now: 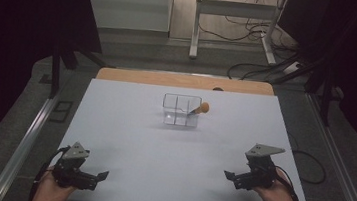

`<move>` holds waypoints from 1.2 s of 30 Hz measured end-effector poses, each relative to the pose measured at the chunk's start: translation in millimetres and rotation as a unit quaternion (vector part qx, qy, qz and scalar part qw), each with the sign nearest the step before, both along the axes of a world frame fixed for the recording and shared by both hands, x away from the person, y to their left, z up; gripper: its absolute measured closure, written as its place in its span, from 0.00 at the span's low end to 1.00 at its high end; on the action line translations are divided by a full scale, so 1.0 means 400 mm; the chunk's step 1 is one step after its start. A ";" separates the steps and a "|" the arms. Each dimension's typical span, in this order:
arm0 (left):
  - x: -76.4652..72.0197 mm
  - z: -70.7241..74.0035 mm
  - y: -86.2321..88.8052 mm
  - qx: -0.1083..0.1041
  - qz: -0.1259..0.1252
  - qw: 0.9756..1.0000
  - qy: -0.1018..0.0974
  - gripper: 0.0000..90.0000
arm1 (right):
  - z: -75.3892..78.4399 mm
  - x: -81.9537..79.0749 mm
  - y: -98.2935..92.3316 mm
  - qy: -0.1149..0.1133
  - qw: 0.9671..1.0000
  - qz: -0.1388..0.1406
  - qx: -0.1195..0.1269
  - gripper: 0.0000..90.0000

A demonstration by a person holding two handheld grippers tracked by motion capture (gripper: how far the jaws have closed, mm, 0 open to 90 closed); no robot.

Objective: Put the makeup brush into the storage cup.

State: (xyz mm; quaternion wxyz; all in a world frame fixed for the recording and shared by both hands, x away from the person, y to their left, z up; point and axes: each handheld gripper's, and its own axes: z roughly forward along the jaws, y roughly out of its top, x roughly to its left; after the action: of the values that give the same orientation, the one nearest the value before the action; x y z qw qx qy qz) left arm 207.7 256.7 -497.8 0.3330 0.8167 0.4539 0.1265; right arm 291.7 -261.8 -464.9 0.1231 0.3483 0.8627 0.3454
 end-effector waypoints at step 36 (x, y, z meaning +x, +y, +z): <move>0.001 0.000 -0.001 0.000 -0.002 1.000 0.001 0.00 | 0.002 -0.051 -0.077 0.001 1.000 -0.031 -0.003 0.00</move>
State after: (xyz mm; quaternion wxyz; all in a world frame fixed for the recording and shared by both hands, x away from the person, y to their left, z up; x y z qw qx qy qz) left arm 207.9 256.5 -497.9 0.3333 0.8174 0.4529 0.1252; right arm 271.2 -292.7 -463.9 0.1339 0.3751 0.8528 0.3379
